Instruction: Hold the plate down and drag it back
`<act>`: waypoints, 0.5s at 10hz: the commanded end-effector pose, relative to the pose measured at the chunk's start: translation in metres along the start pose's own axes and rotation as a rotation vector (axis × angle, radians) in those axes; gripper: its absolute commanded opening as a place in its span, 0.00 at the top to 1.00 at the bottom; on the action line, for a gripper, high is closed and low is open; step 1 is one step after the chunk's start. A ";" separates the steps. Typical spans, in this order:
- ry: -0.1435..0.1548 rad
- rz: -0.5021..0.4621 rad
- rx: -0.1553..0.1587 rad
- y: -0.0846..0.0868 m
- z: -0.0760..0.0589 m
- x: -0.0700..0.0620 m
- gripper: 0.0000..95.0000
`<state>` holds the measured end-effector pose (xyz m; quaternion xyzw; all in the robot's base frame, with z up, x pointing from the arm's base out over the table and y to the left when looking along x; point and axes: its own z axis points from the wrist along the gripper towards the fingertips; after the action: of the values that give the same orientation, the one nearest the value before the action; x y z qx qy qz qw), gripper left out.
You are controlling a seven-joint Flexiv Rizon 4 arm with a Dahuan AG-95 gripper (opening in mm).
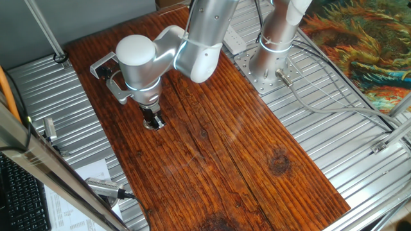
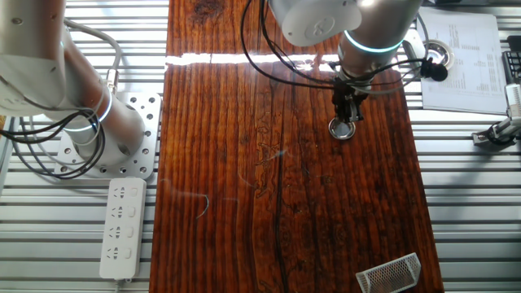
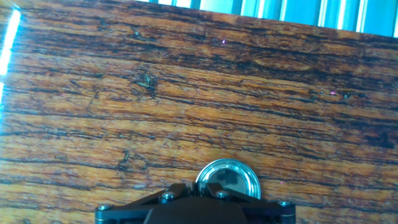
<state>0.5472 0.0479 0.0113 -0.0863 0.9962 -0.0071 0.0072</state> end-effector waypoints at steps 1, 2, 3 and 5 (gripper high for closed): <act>0.000 0.009 -0.003 0.004 0.000 0.000 1.00; 0.001 0.011 -0.002 0.005 0.001 0.000 1.00; 0.001 0.012 -0.004 0.006 0.001 0.000 1.00; 0.003 0.016 -0.002 0.008 -0.001 0.000 1.00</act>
<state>0.5455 0.0573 0.0119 -0.0788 0.9969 -0.0057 0.0052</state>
